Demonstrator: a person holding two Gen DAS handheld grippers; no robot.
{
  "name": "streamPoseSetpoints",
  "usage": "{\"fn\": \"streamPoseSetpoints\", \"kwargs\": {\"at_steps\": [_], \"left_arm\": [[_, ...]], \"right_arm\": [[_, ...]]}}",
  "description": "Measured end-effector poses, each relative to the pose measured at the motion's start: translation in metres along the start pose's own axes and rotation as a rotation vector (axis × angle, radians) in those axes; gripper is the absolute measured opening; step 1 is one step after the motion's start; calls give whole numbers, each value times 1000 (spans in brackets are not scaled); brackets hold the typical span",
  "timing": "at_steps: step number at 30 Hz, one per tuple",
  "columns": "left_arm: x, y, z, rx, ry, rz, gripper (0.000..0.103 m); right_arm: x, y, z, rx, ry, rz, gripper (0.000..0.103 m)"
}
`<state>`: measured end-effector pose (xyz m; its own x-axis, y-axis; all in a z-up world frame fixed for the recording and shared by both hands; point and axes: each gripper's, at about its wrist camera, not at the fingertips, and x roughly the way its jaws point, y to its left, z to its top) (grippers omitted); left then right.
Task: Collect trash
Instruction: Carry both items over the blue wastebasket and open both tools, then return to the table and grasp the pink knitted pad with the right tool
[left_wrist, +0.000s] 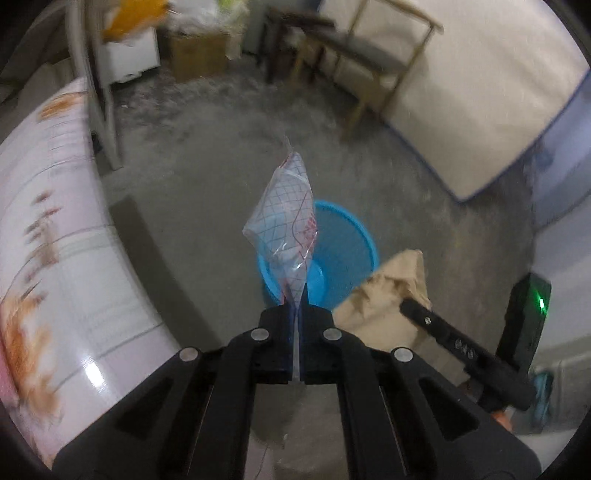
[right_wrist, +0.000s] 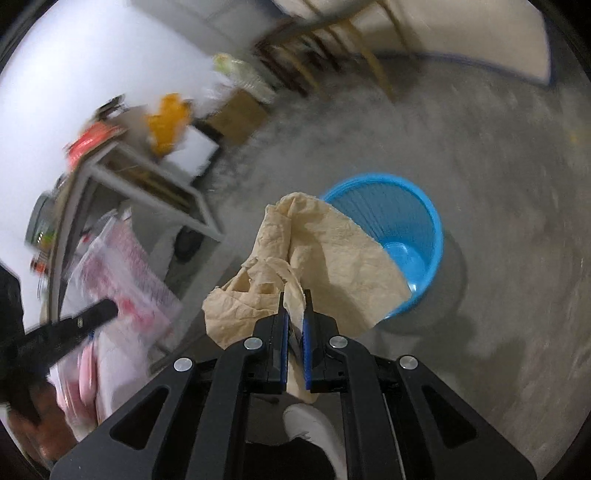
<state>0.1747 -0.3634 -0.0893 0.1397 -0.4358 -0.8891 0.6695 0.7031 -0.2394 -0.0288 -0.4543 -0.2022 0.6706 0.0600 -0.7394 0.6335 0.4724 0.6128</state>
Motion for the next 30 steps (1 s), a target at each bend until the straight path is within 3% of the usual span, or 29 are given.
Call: {"fn": "streamPoseSetpoints", "kwargs": {"at_steps": [5,6,7,9,11,14,21,25,30], "left_arm": [[60,-28,32,98,58,18,1],[73,-31,38,120,71,12,5],[83,-36,40,134,88,12,8],[96,-39,45,136,102,26,28],[98,-38,41,118,90,38,46],[88,-36,42,100,67,17,57],[41,-23,34,112,-16,-5,70],[-19,-7,11,84,-111,-19,74],[-104,20,-40,59,-279,-24,84]], "right_arm": [[41,-23,29,90,23,-16,10],[51,-27,35,107,25,-17,12],[58,-32,39,121,29,-13,24],[71,-47,47,165,27,-35,48],[76,-60,52,192,19,-56,50],[78,-69,50,228,23,-46,52],[54,-71,28,224,12,-9,57],[20,-55,14,161,-19,47,66],[-27,-14,-1,18,-51,122,69]]}}
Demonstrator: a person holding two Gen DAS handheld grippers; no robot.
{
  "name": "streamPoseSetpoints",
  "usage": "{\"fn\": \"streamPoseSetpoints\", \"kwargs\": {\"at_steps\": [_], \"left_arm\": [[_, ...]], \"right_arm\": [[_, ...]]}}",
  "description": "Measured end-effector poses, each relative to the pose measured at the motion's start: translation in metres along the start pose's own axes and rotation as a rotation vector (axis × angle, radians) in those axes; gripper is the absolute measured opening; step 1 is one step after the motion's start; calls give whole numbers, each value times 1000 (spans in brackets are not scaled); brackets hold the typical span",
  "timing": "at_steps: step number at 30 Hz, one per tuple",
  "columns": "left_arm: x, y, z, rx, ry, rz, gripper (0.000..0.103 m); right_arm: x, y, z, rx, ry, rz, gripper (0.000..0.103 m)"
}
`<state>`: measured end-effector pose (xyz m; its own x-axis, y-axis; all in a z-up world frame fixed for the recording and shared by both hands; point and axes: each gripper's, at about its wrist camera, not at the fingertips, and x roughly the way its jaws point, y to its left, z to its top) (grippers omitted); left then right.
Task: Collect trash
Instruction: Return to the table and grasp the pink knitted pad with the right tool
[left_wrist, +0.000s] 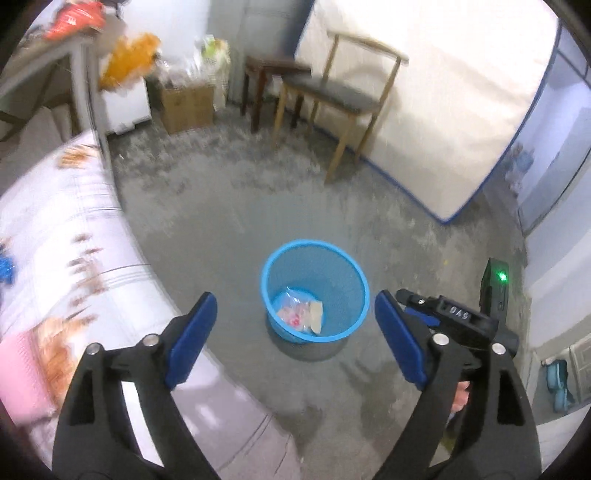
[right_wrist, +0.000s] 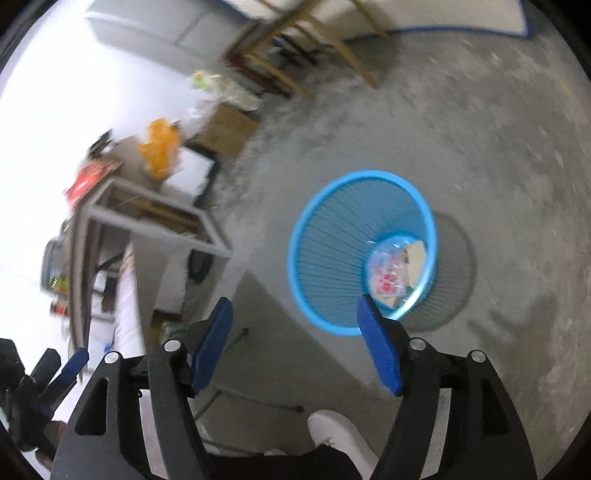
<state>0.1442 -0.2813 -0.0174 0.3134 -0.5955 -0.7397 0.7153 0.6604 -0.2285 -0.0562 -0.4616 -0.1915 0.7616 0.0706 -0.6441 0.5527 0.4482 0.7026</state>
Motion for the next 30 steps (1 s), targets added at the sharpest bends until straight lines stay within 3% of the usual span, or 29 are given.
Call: {"fn": "streamPoseSetpoints", "kwargs": {"at_steps": [3,7,14,17,22,30], "left_arm": [[-47,11,-26,7,-77,5,88],[-100,33,-70,16,-156,87,90],[-150,72,-136,-19,-229,225,91],[-160,90,-158,-72,-258,280,91],[-167,111,-183,-135,-274,311,91],[-168,120,-198,-93,-295,316,91]], "right_arm": [[-16,41,-6,-109,12,58,71],[-23,120,-24,-317,54,125,73],[16,270,-91,-619,214,288,73],[48,320,-118,-698,277,281,73],[101,373,-152,-803,356,228,57],[179,426,-187,-928,418,84,37]]}}
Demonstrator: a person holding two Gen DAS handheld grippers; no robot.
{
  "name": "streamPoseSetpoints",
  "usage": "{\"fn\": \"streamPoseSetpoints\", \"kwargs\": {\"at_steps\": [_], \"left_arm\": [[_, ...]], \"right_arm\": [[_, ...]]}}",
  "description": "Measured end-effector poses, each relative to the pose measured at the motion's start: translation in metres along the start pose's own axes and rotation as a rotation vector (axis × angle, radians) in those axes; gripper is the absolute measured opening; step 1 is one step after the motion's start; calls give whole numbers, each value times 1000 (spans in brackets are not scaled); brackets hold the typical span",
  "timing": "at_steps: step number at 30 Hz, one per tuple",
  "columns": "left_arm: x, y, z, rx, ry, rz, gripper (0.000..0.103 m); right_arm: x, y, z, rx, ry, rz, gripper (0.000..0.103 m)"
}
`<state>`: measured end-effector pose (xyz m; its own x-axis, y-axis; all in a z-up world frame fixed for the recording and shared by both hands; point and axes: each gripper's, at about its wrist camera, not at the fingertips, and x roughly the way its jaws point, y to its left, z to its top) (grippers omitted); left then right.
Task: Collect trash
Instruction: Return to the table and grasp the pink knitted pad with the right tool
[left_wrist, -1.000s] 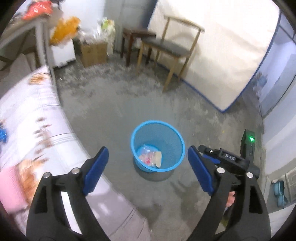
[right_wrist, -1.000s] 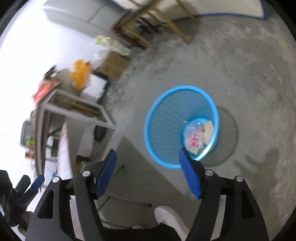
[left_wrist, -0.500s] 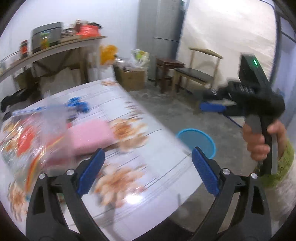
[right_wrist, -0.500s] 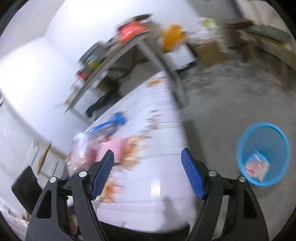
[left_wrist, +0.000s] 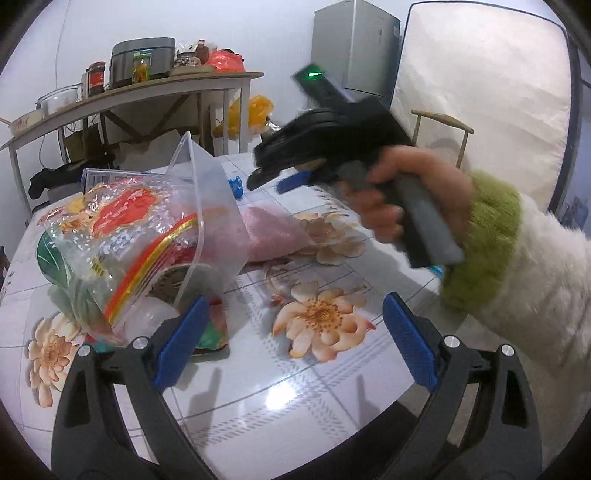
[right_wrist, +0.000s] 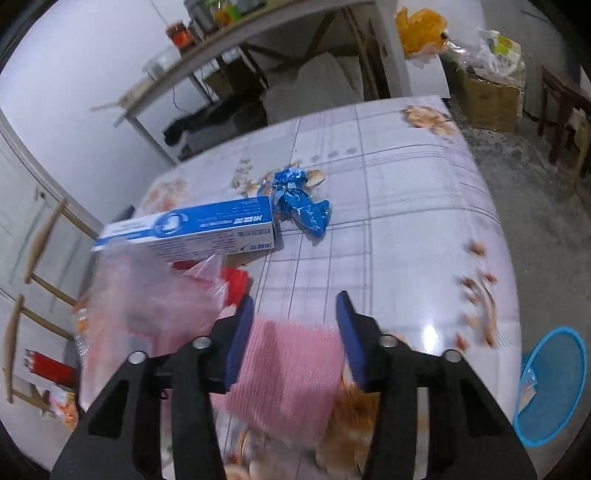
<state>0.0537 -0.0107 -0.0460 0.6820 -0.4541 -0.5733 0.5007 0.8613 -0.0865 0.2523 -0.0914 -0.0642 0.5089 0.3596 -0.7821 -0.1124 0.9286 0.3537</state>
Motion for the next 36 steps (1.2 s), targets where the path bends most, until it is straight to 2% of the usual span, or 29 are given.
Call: {"fn": "streamPoseSetpoints", "kwargs": {"at_steps": [4,7,9,12,15,21,27,29,31,34,36], "left_arm": [[-2,4,-4,-11,-6,-25,91],[-3,6,-6,-6,-15,-34,89],[-2,6,-8,-5,-1,-52,80],[0,7,-10,-28,22,-73,73],[0,9,-14,-36,36,-94,69],[8,7,-24,-51,95,-141,56],[8,9,-27,-74,114,-160,55],[9,13,-25,-75,120,-156,55],[3,14,-27,-63,117,-136,55],[-9,21,-29,-48,113,-100,56],[-19,30,-28,-70,105,-86,61]], "right_arm": [[10,8,-3,-44,42,-22,24],[6,10,-14,-60,55,-38,22],[0,8,-25,-60,69,-78,19],[-3,1,-49,-25,108,-128,15],[-20,-3,-71,-5,89,-157,14],[-51,-17,-112,120,80,-107,14],[-76,-32,-138,248,41,-40,15],[-83,-28,-136,243,28,-14,24],[-88,-14,-130,206,17,-8,66],[-87,13,-125,88,22,-15,85],[-78,30,-123,8,51,-45,89]]}}
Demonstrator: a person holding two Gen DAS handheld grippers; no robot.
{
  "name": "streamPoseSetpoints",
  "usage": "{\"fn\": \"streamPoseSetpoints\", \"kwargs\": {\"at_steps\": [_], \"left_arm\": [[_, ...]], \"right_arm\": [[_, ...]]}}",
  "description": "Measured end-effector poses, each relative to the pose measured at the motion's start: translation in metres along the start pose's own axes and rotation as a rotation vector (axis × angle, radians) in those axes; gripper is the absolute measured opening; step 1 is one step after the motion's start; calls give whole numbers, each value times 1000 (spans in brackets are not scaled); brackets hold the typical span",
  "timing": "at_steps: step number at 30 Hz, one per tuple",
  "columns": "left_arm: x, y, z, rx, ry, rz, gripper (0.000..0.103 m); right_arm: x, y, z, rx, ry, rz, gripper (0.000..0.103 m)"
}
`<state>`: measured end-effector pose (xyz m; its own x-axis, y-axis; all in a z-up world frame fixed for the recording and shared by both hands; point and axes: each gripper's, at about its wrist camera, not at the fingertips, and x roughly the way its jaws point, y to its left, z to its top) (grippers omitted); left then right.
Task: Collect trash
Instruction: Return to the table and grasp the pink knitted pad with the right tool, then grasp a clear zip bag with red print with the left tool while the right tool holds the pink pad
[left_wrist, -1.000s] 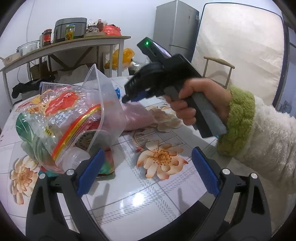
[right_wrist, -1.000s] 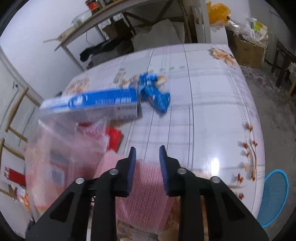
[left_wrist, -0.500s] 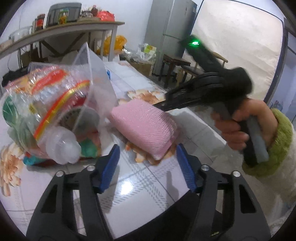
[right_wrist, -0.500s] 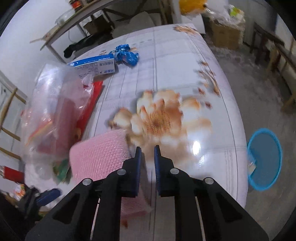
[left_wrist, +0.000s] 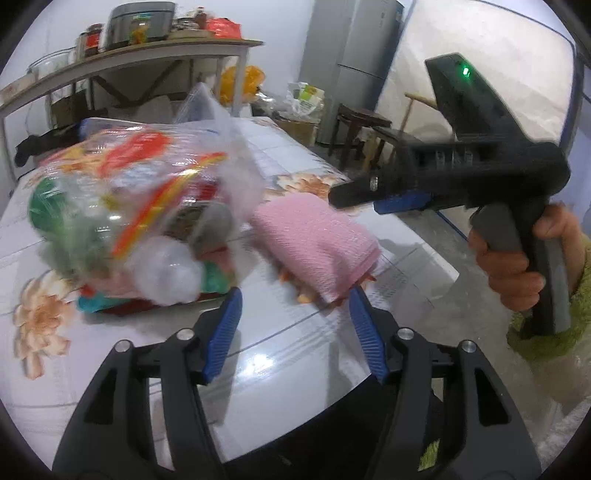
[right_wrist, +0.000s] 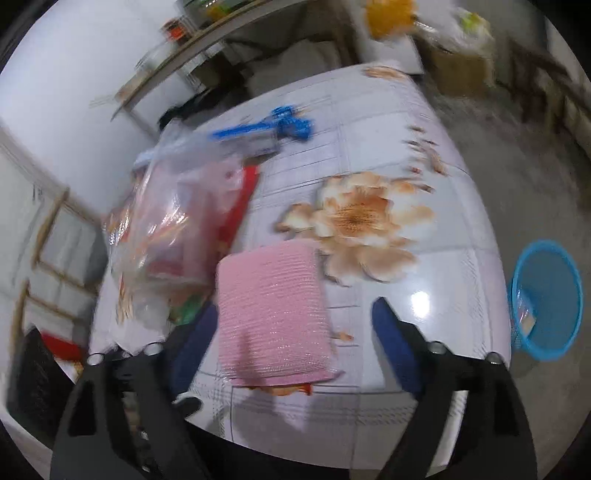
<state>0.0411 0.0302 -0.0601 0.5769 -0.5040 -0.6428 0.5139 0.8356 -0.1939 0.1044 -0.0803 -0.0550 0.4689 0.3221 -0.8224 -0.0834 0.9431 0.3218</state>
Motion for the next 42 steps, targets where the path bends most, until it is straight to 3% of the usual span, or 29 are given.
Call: {"fn": "streamPoseSetpoints", "kwargs": {"at_steps": [3,6,11,18,30,36,42], "left_arm": [[-27,19,4,-59,-55,22,66],[-49,38,11,-114,-115,42,68],[-61,91,24,-307,-157,30,68],[-35,150,38,-616,-146,-148,66],[-19,168,48,-724,-158,-259,57],[-25,176,43,-806,-239,-424,56],[-10,176,47,-831,-210,-426,53]], "right_arm": [[16,21,0,-100,41,-37,89],[24,28,-4,-122,64,-39,89],[36,29,-10,-124,80,-61,89],[38,27,-14,-101,74,-51,89],[41,29,-13,-103,55,-62,89],[40,28,-13,-102,48,-60,89],[40,29,-15,-106,41,-62,89]]}}
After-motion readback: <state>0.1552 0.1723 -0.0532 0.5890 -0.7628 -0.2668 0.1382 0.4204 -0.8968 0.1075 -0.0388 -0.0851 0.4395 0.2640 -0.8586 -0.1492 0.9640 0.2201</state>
